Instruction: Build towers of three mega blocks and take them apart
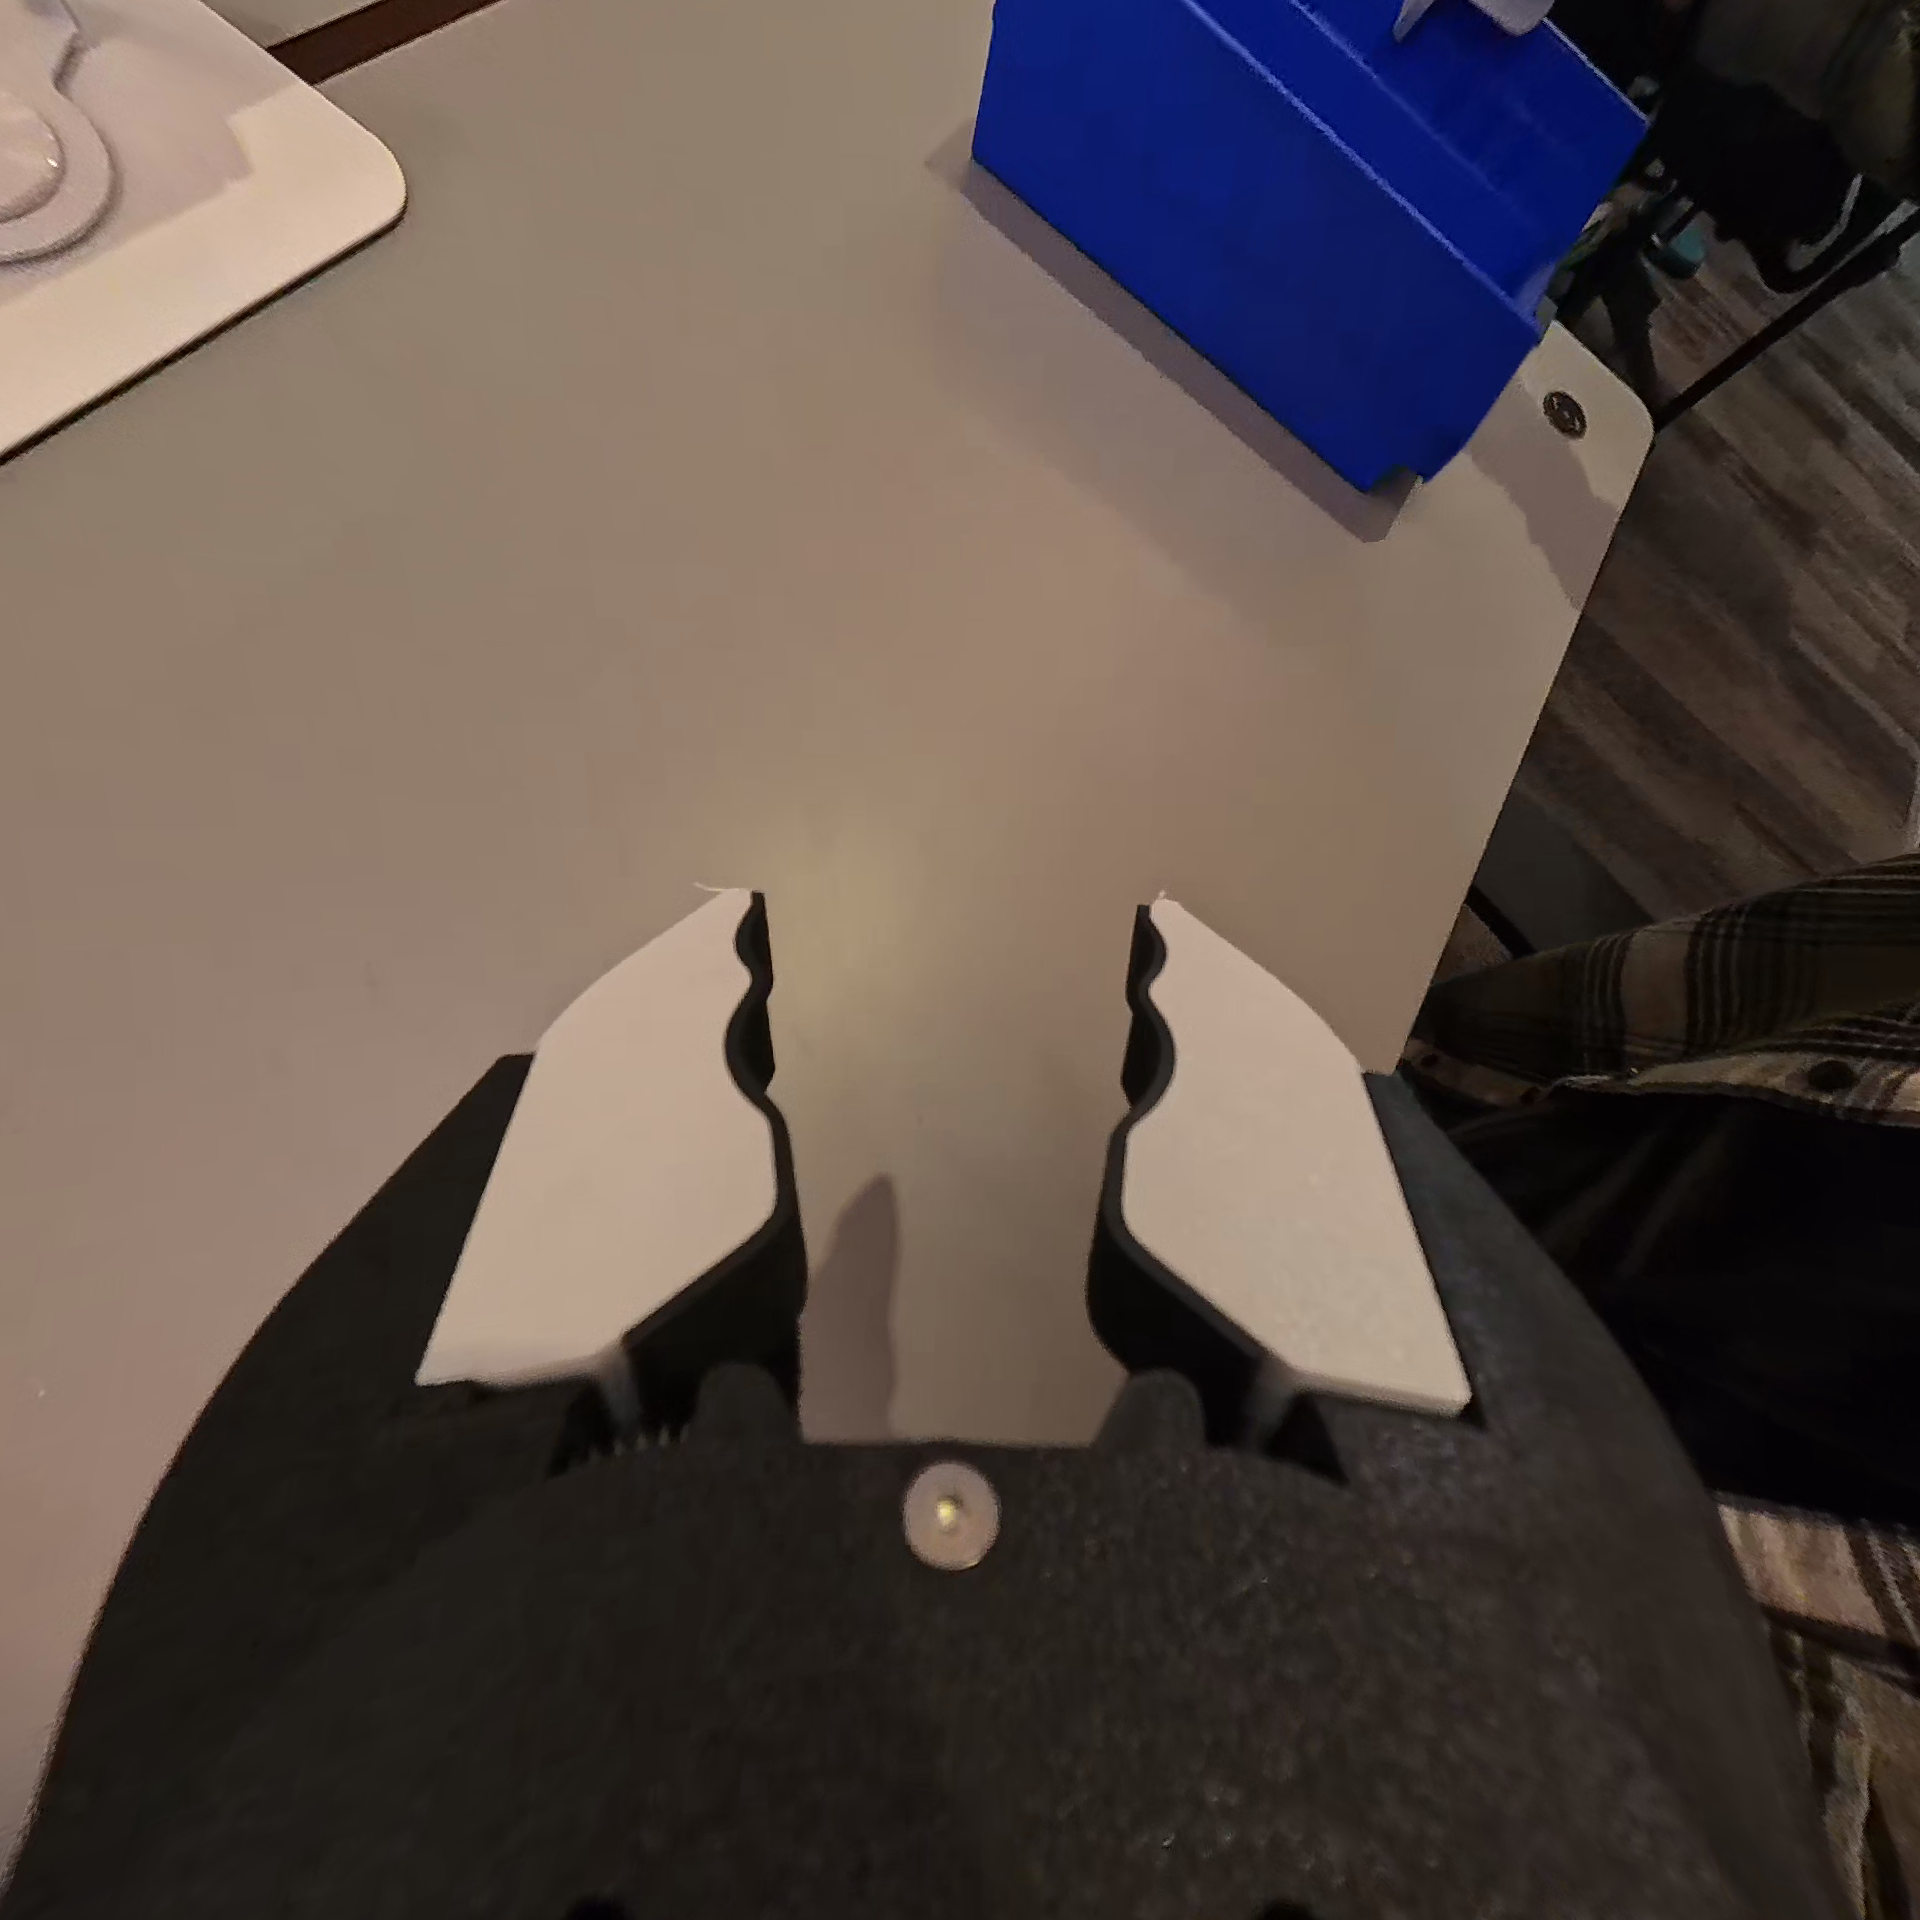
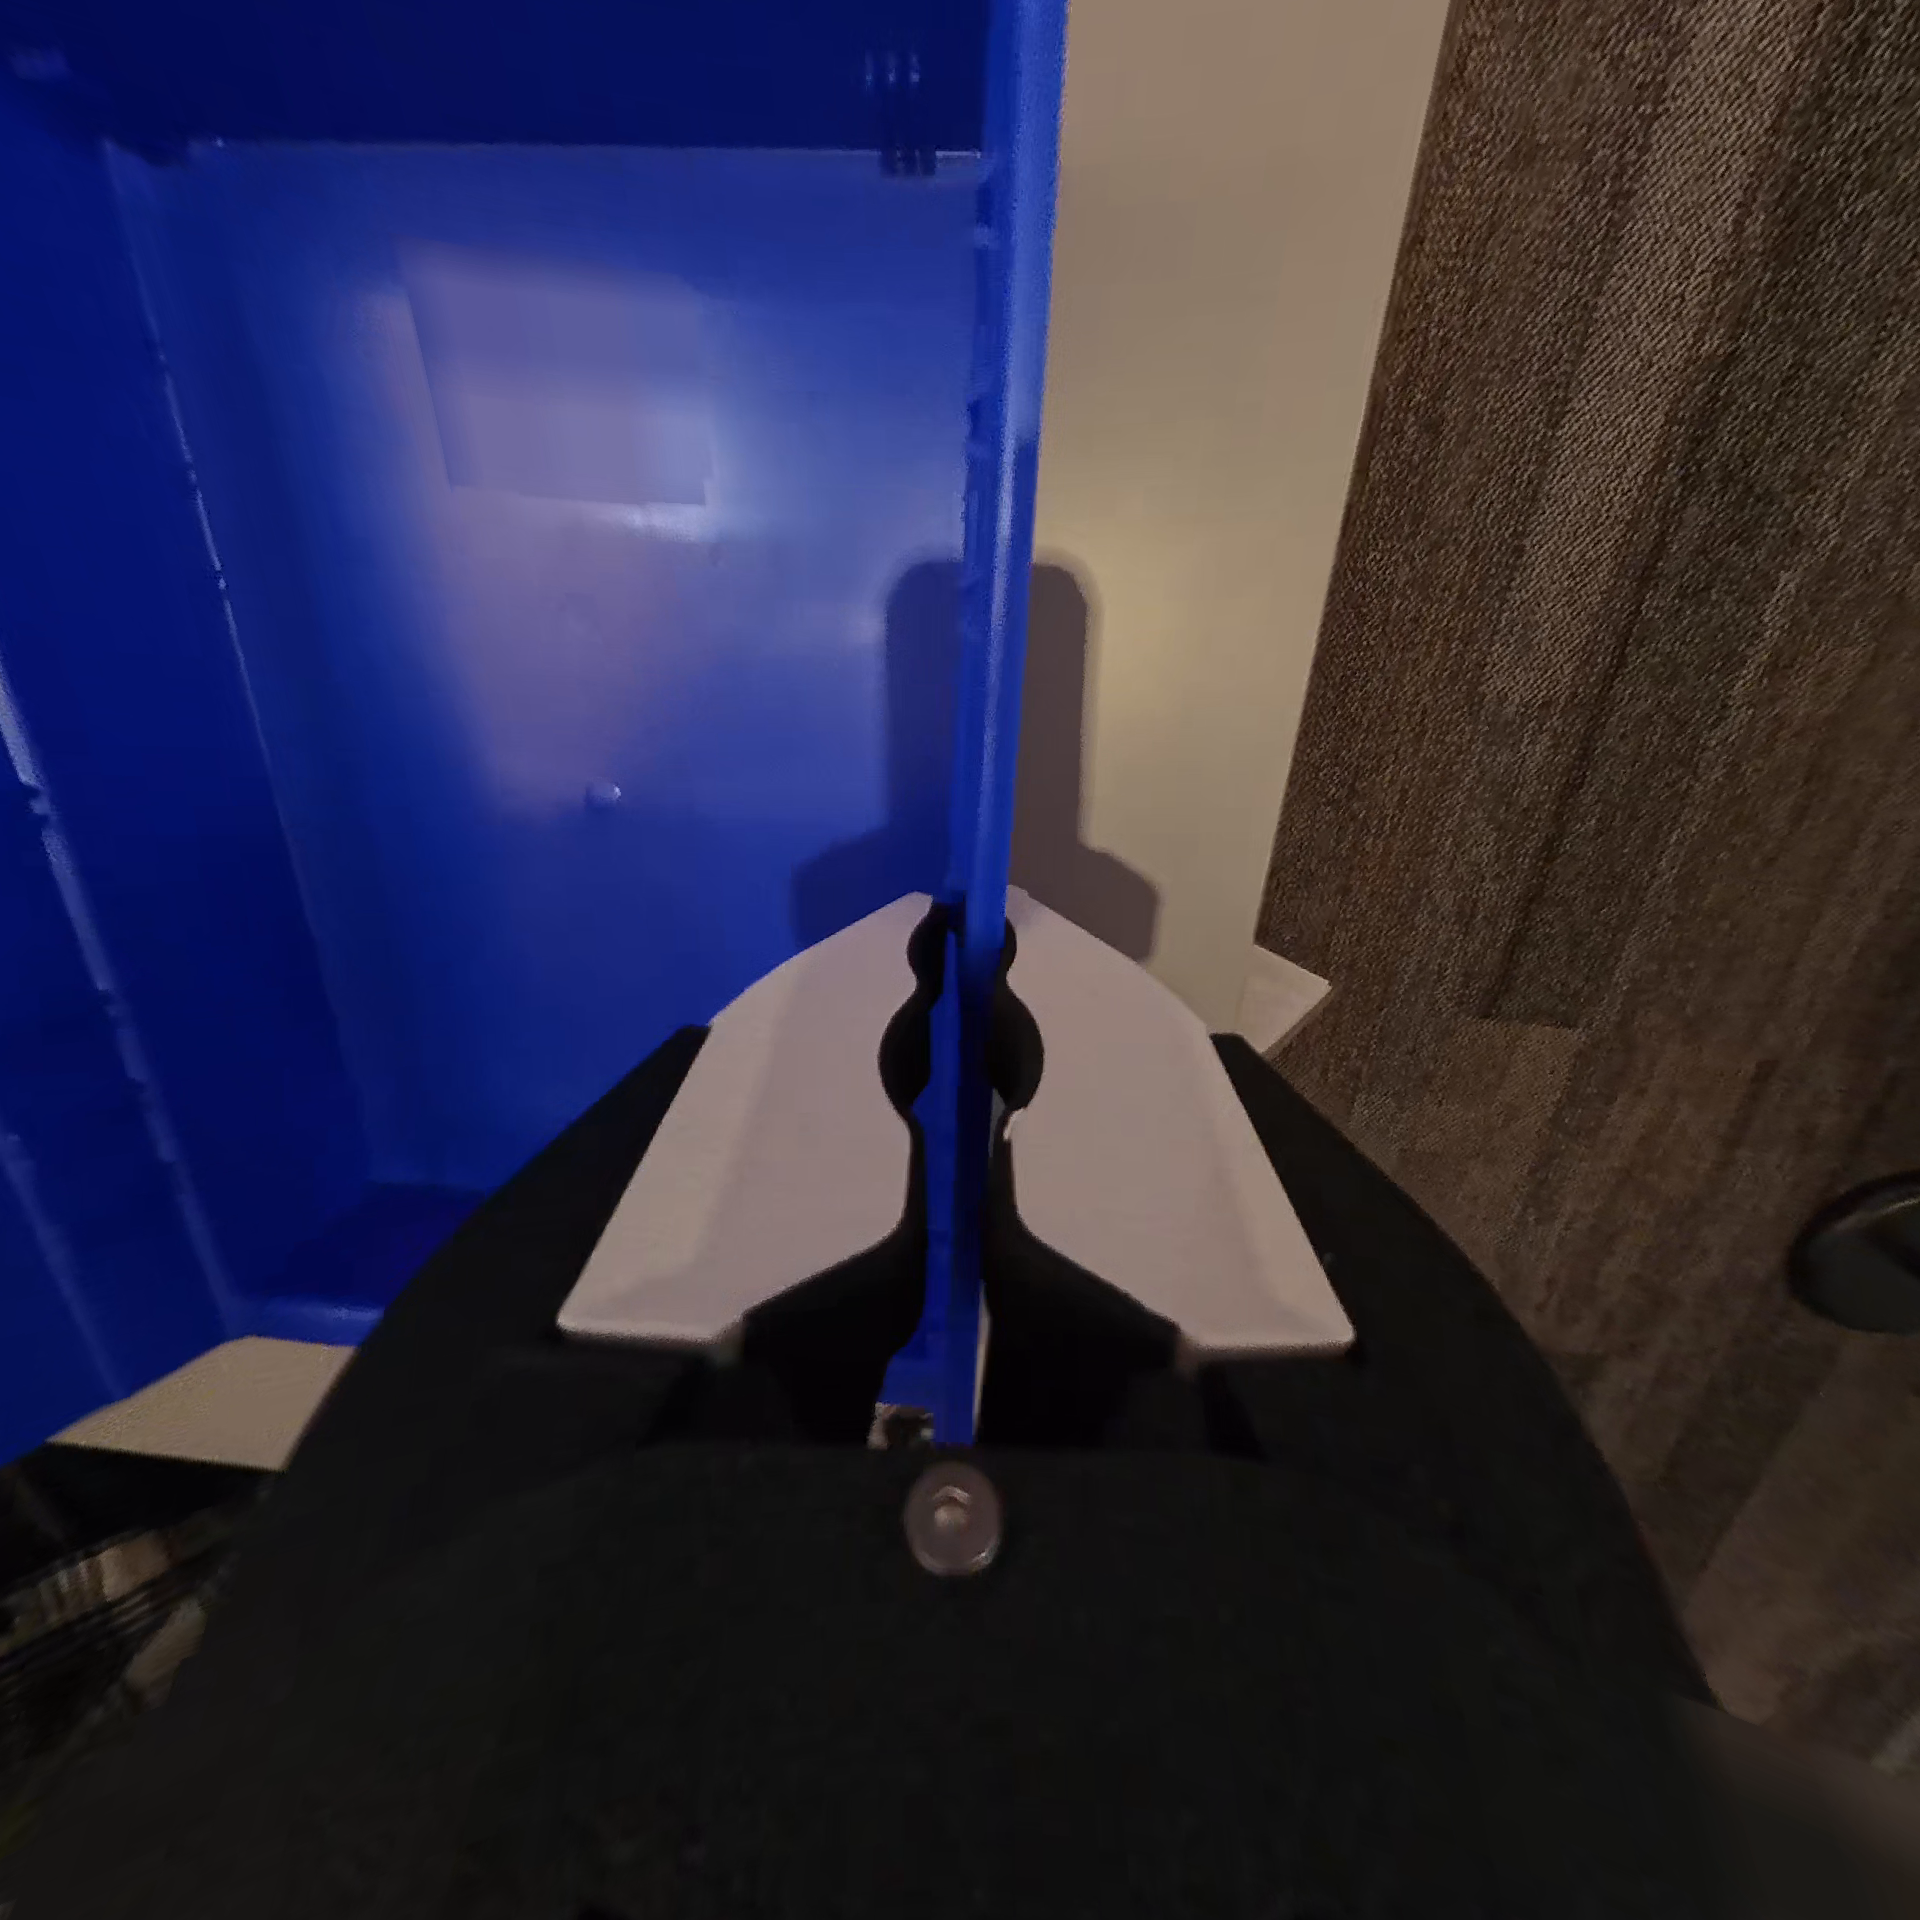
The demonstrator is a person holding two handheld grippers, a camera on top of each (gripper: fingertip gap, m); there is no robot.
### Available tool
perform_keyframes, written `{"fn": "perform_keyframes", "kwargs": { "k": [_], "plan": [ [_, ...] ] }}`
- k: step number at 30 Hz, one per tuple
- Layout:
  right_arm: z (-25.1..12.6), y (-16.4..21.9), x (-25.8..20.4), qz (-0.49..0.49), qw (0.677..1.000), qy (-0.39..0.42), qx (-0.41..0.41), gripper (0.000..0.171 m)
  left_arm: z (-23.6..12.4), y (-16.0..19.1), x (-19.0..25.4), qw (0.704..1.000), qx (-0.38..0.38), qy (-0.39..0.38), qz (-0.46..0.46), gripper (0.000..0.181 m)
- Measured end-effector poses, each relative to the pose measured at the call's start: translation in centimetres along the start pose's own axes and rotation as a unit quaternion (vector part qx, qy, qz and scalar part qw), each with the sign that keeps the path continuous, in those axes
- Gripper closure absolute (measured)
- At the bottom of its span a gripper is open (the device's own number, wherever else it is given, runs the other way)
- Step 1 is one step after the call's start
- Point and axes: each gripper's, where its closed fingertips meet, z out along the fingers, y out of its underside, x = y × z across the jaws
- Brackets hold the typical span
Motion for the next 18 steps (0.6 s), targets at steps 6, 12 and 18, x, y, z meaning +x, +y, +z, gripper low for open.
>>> {"fn": "perform_keyframes", "kwargs": {
  "k": [6,12,18],
  "plan": [
    [0.0,-0.4,1.1,-0.056,0.998,-0.007,0.001,0.166,0.3,0.0,-0.3,1.000,-0.006,-0.014,-0.009,0.116],
    [-0.1,-0.2,1.5,-0.061,0.998,-0.009,0.004,0.165,-0.2,-0.1,-0.9,0.999,-0.001,-0.032,-0.023,0.116],
    [-0.3,0.7,2.3,-0.062,0.998,-0.008,0.006,0.166,-1.1,-0.5,-1.0,0.999,0.011,-0.044,-0.025,0.115]
  ]
}}
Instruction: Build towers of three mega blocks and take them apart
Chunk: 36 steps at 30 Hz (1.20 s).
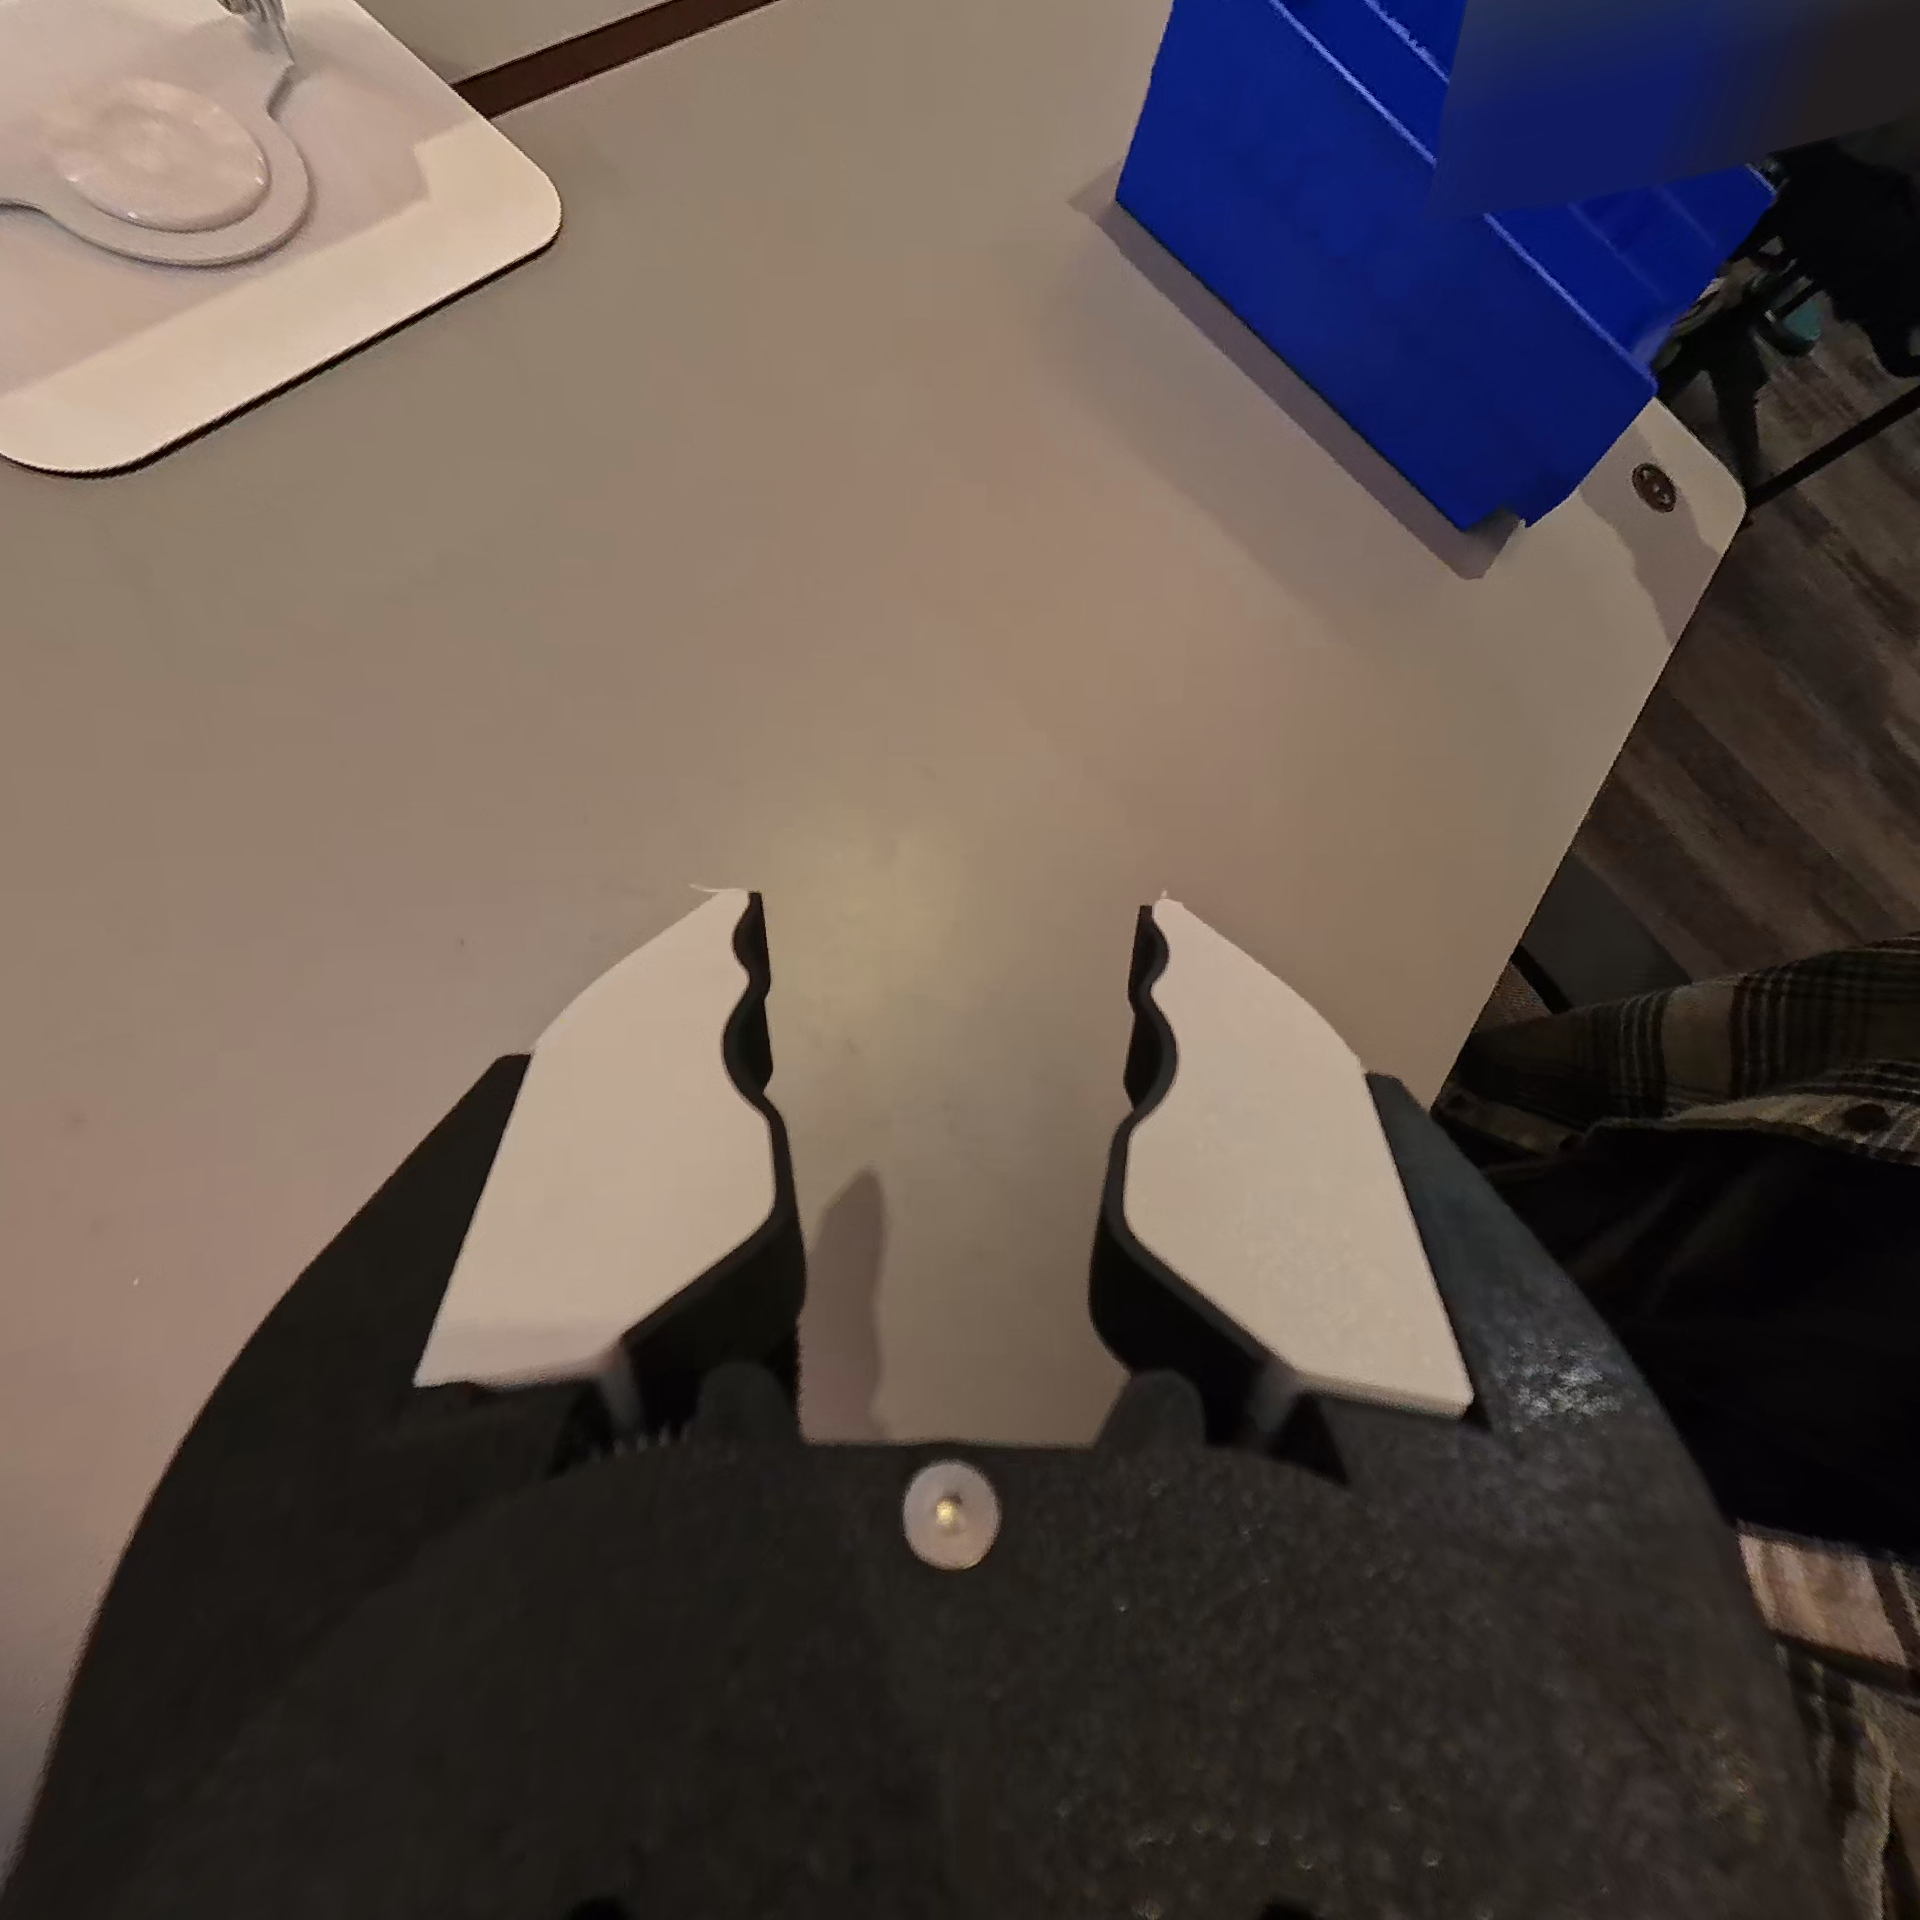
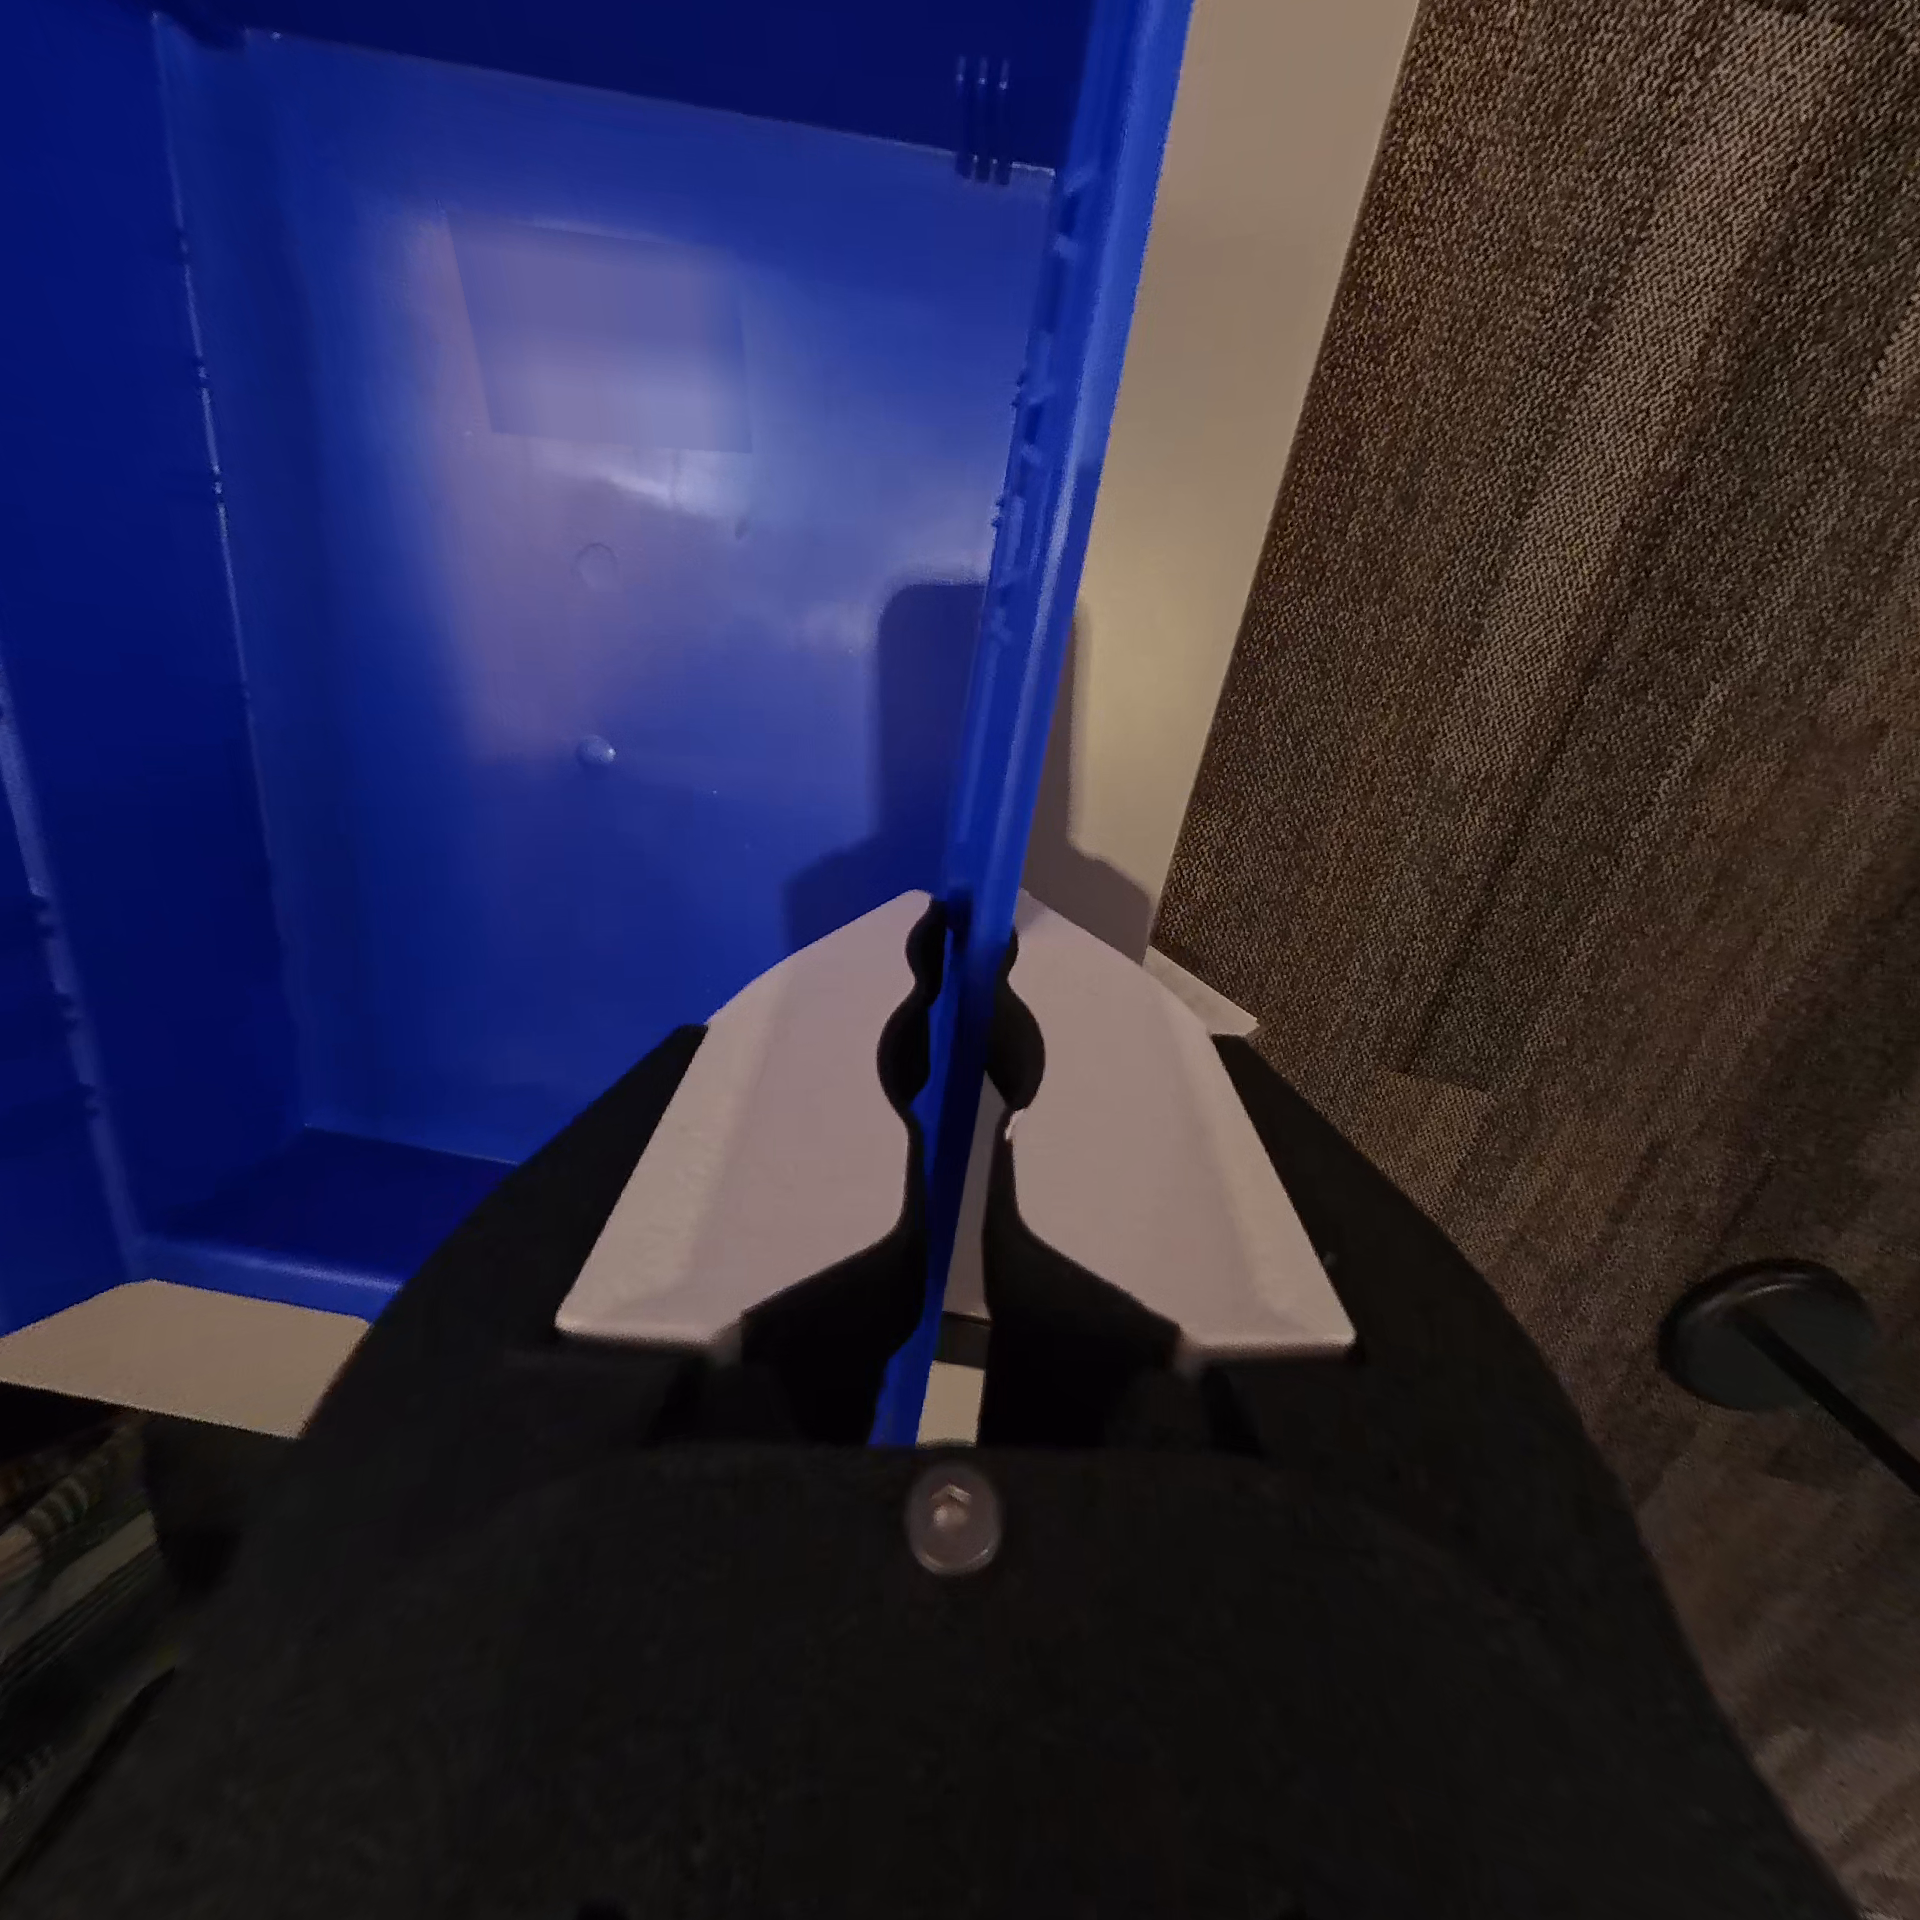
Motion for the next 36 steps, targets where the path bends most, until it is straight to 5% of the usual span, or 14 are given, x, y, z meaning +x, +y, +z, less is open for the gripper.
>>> {"fn": "perform_keyframes", "kwargs": {
  "k": [14,19,26,33,36],
  "plan": [
    [-0.5,0.7,0.1,-0.040,0.999,0.010,0.014,0.163,-2.2,0.6,-1.0,0.999,0.024,-0.021,-0.013,0.114],
    [-4.7,-1.6,-1.7,-0.054,0.988,0.024,0.145,0.136,-5.5,0.6,-4.2,0.995,0.060,-0.078,-0.026,0.110],
    [-12.3,-2.4,-8.2,-0.026,0.946,0.081,0.314,0.080,-15.4,1.8,-11.0,0.963,0.179,-0.191,-0.067,0.090],
    [-13.1,1.6,-12.1,0.037,0.926,0.244,0.287,0.071,-24.5,5.9,-15.5,0.907,0.266,-0.322,-0.058,0.060],
    [-11.9,2.9,-14.2,0.064,0.931,0.233,0.272,0.025,-27.1,7.5,-16.1,0.886,0.291,-0.356,-0.064,0.053]
  ]
}}
